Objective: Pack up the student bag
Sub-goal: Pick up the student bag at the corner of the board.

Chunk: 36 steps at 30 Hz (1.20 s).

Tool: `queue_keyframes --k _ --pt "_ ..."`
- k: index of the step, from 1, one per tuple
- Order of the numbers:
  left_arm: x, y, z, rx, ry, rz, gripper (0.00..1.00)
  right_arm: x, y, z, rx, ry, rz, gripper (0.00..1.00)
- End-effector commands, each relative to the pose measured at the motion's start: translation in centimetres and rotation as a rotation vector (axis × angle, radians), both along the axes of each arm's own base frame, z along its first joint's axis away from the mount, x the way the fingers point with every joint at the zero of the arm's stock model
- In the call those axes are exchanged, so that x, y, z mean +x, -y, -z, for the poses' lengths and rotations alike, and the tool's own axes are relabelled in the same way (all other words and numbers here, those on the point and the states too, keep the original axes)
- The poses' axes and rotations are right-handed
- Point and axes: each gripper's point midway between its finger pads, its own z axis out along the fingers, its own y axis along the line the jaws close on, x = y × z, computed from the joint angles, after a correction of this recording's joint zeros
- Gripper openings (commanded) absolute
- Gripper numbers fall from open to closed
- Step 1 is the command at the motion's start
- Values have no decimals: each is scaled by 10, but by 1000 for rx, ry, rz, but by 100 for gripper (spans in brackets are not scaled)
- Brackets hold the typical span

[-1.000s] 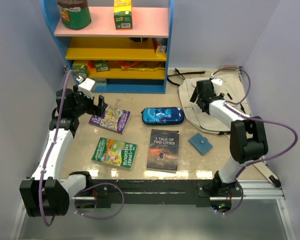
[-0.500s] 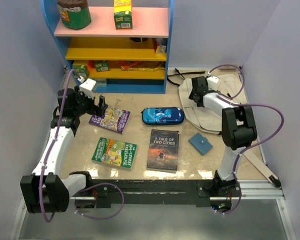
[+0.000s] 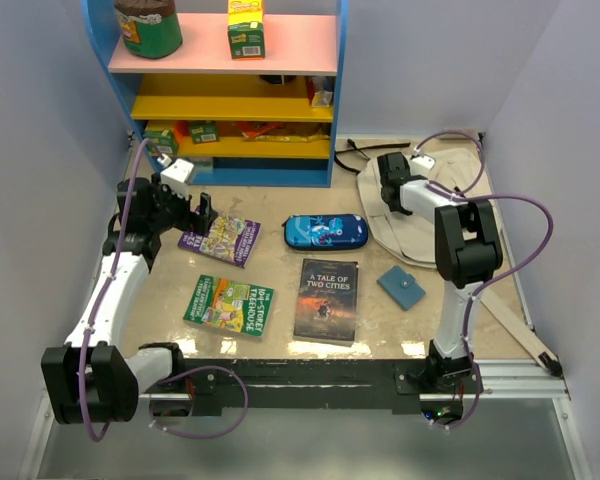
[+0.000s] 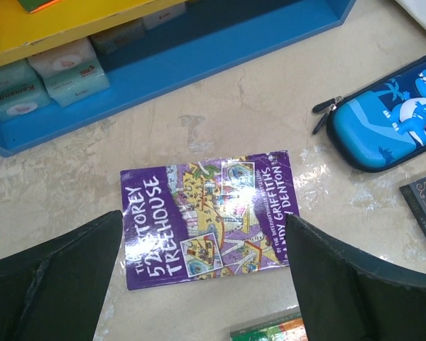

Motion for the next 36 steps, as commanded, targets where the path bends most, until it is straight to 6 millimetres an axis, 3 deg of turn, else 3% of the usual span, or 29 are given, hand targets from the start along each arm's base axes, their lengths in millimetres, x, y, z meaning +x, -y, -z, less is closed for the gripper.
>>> queue_keyframes --k 1,3,6,13,19,20,23,24,25,27,28,29,30,31,35,36 --pt "-3 4 -6 -21 29 16 100 -6 3 -9 3 -8 15 17" --pt "-4 4 -11 -18 39 20 100 -3 4 -18 -2 10 13 0" --pt "-10 8 -15 -21 45 43 100 3 5 -44 -7 59 3 0" --pt "-17 10 -21 -19 52 54 100 15 4 -174 13 350 -30 0" --pt "-23 9 -32 -15 77 47 100 3 -1 -251 24 507 -59 0" --pt "-24 8 -33 -13 80 44 100 -6 -1 -271 24 551 -60 0" --pt "-25 7 -41 -15 91 31 100 -26 -19 -298 2 598 -104 0" --pt "-26 6 -46 -15 97 25 100 -39 -23 -315 1 633 -115 0" --pt "-25 4 -48 -22 95 8 100 -48 -39 -320 1 639 -155 0" --pt "-25 4 -57 -28 97 -1 100 -72 -46 -335 12 673 -171 0" --pt "-25 4 -61 -38 97 -9 100 -83 -61 -338 30 682 -208 0" --pt "-25 3 -66 -45 102 -18 100 -91 -67 -332 34 671 -228 0" --pt "-24 2 -76 -61 113 -33 100 -106 -66 -344 57 709 -232 0" --pt "-24 1 -80 -66 120 -45 100 -117 -77 -342 74 703 -259 0" --pt "-19 -3 -107 -101 144 -93 100 -146 -90 -348 91 708 -324 0" --pt "-17 -8 -106 -105 128 -131 100 -151 -97 -349 84 695 -362 0"
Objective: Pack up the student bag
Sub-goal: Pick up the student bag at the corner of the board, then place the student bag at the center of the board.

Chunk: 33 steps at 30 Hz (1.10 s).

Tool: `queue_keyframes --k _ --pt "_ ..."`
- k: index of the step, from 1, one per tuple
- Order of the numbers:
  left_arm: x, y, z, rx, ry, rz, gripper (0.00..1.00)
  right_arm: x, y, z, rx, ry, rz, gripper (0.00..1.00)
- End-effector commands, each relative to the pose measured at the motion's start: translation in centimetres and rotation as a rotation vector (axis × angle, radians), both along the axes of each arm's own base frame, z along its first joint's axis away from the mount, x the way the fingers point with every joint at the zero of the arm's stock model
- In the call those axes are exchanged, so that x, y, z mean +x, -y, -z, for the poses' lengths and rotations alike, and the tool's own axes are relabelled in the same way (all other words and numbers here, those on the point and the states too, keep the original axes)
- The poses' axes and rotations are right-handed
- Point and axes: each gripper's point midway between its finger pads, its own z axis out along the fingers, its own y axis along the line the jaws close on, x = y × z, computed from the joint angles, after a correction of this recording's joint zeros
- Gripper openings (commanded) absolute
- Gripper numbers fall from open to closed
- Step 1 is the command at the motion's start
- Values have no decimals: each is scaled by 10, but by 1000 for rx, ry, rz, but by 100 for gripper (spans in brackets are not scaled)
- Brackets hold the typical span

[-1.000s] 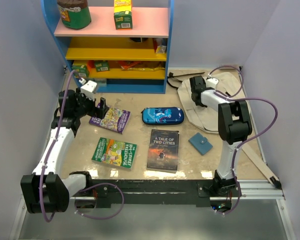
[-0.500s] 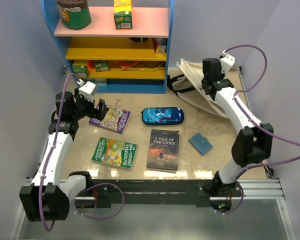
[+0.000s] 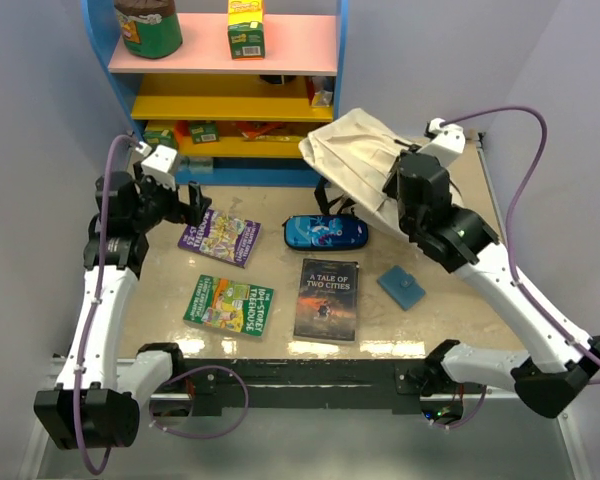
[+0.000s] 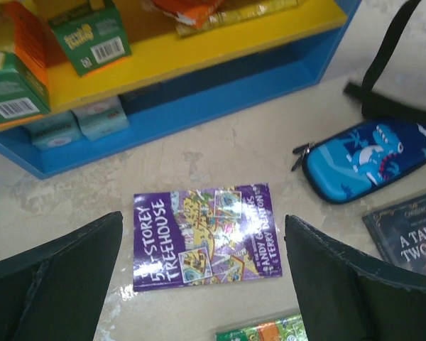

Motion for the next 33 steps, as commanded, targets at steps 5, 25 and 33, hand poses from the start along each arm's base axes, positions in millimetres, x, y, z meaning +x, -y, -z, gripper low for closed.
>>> queue_keyframes --k 5,25,33 --pt "12 -42 -65 -127 91 -332 100 -34 -29 -49 -56 59 -43 0" --pt "-2 -79 -124 -171 195 -563 100 -80 -230 -93 -271 263 -294 0" --pt "10 -73 -106 -123 180 -503 100 -83 -266 52 -225 144 -321 0"
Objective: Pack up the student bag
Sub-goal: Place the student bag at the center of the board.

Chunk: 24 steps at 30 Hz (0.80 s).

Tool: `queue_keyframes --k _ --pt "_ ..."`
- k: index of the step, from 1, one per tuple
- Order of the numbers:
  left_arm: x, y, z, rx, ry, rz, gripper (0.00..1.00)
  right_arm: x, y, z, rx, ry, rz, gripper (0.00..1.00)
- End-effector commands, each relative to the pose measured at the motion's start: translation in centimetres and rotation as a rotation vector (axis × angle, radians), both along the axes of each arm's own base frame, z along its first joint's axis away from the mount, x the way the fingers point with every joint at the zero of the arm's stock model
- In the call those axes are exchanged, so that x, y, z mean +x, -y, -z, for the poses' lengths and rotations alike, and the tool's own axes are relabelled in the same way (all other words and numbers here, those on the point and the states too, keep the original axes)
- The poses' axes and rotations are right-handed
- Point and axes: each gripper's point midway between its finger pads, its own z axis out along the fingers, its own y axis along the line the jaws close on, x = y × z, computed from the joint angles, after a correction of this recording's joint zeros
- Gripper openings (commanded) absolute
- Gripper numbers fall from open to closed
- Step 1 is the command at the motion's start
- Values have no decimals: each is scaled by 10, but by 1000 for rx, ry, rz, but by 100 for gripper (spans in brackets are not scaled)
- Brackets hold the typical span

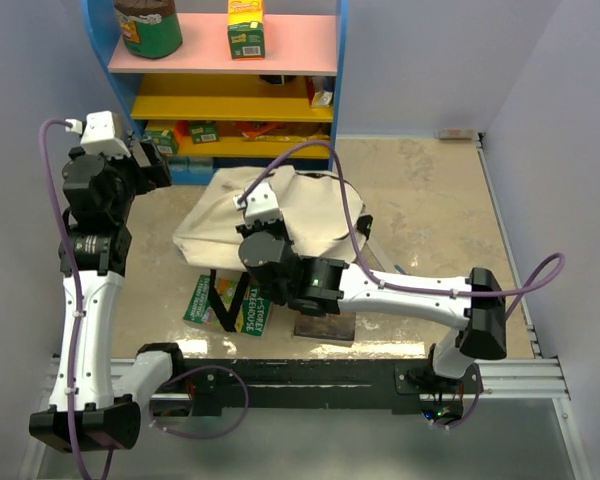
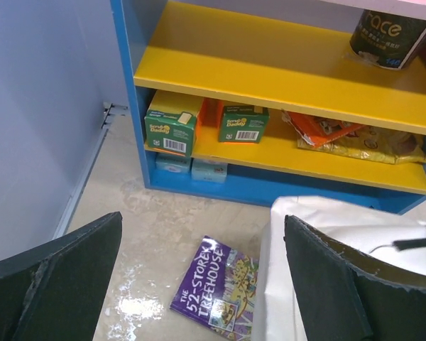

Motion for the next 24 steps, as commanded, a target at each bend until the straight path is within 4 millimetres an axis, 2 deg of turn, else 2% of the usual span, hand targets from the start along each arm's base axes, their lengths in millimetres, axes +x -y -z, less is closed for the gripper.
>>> queue_keyframes --k 1,4,5,6,7,8,9,11,12,14,16,18,19,20,22,23,24 --pt "10 6 11 35 -7 63 100 -2 -9 69 141 -61 57 0" --pt "17 16 29 86 -48 149 100 -11 -21 136 143 -162 46 0" --pt "19 20 34 106 -59 179 100 -18 -30 172 103 -227 24 0" --pt "20 21 40 119 -70 194 100 -22 -35 184 98 -263 14 1" --pt "22 24 48 125 -88 216 100 -27 -37 199 82 -299 7 7" --pt "23 28 51 123 -92 246 99 -37 -41 216 72 -359 -16 18" --pt "25 30 55 150 -97 271 100 -43 -43 223 65 -388 -36 39" --pt "28 37 64 148 -100 311 100 -57 -49 225 79 -426 -95 58" --pt "29 38 66 146 -101 322 100 -63 -47 217 104 -444 -126 67" --pt "32 47 75 127 -103 373 100 -67 -46 200 141 -449 -171 71" --pt "35 54 86 107 -117 410 100 -63 -35 161 211 -421 -195 73" --pt "35 64 93 84 -120 465 100 -47 -20 140 254 -400 -186 75" --pt "36 68 99 80 -122 488 100 -43 -12 116 315 -396 -212 75" --pt "35 79 102 76 -120 538 100 -21 3 110 350 -394 -178 75" --pt "35 92 112 88 -130 596 100 -4 20 102 406 -418 -183 76" --pt "32 110 116 111 -128 659 100 23 40 105 429 -417 -119 76" --pt "30 119 122 124 -136 689 100 33 47 108 430 -422 -102 76"
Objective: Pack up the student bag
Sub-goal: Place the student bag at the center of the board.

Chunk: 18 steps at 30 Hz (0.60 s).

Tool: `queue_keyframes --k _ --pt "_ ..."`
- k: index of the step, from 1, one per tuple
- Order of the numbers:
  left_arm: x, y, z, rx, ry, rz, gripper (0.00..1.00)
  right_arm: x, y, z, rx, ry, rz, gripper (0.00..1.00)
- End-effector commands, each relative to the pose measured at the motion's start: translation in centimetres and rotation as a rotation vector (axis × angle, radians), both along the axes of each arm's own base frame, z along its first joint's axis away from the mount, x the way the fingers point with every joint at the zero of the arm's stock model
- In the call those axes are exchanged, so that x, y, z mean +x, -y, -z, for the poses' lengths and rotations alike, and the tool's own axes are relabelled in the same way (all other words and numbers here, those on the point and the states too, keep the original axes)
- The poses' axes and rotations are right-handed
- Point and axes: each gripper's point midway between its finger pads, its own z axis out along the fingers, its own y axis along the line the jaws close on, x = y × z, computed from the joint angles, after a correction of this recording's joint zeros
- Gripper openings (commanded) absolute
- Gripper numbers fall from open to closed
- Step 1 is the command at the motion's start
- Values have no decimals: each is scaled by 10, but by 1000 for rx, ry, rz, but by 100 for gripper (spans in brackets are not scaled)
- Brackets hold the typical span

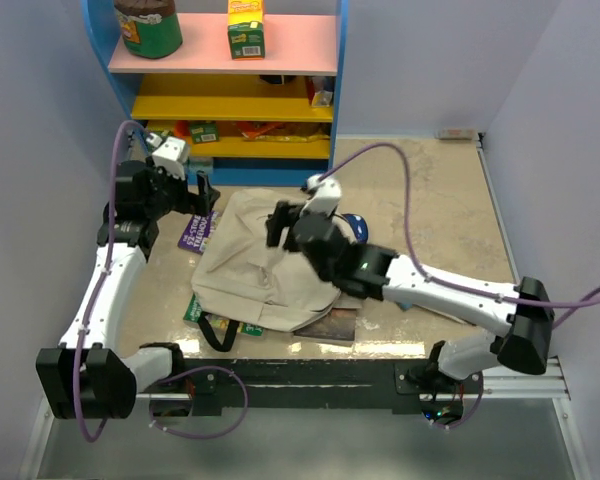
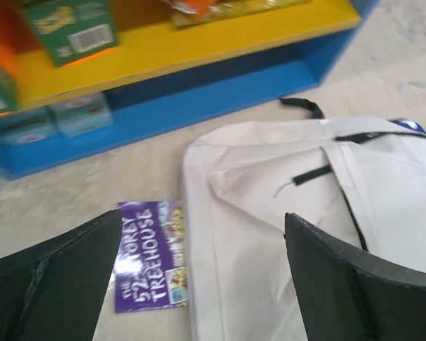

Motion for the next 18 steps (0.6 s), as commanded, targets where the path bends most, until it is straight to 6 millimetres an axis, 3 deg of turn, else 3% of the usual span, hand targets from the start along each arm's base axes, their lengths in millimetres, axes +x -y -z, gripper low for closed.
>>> queue_keyframes --k 1,2,5,12,17,18 --pt "-1 53 6 34 59 235 100 54 37 14 34 -62 71 76" --pt "-4 67 10 50 64 288 100 67 48 20 15 -76 104 76" --pt "-3 87 30 56 39 368 100 87 48 36 7 -125 114 76" --pt "20 119 65 129 74 477 100 117 40 68 92 -194 97 73" --pt "17 137 85 238 161 672 100 141 33 77 104 -227 101 73" --pt "14 139 90 254 172 703 100 145 30 87 85 -242 103 72"
